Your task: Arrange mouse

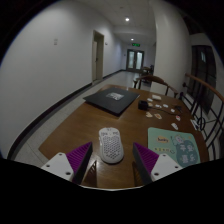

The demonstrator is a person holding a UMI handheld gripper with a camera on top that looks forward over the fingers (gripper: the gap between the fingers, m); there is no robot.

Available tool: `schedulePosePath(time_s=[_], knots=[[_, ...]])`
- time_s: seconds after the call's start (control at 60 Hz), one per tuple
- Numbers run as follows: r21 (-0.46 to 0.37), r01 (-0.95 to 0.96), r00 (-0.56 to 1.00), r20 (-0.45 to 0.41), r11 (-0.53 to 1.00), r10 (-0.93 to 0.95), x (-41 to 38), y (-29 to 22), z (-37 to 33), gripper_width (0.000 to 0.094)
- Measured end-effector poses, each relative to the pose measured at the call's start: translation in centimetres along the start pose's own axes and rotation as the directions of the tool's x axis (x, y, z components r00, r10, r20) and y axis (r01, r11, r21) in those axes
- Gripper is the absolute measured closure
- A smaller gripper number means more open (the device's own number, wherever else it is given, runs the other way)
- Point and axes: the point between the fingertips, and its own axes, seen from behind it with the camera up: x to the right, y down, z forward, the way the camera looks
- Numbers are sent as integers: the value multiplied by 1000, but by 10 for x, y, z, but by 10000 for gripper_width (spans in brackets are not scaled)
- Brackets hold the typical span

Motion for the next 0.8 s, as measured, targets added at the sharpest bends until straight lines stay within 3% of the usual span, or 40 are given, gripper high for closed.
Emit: schedulePosePath(time_s=[0.217, 0.333, 0.367, 0.433, 0.617, 0.7, 0.8], knots=[[-80, 6, 1000, 2, 997, -6, 7, 9, 51, 133], [-86, -44, 998, 31, 995, 47, 3, -3, 80, 198], [-85, -51, 998, 24, 995, 54, 7, -7, 85, 227], [-76, -64, 998, 5, 995, 64, 14, -15, 99, 391], [-78, -82, 996, 40, 994, 85, 14, -19, 96, 558], [48, -93, 995, 36, 994, 91, 37, -66, 61, 579], [248, -112, 990, -50, 962, 128, 108, -138, -5, 580]])
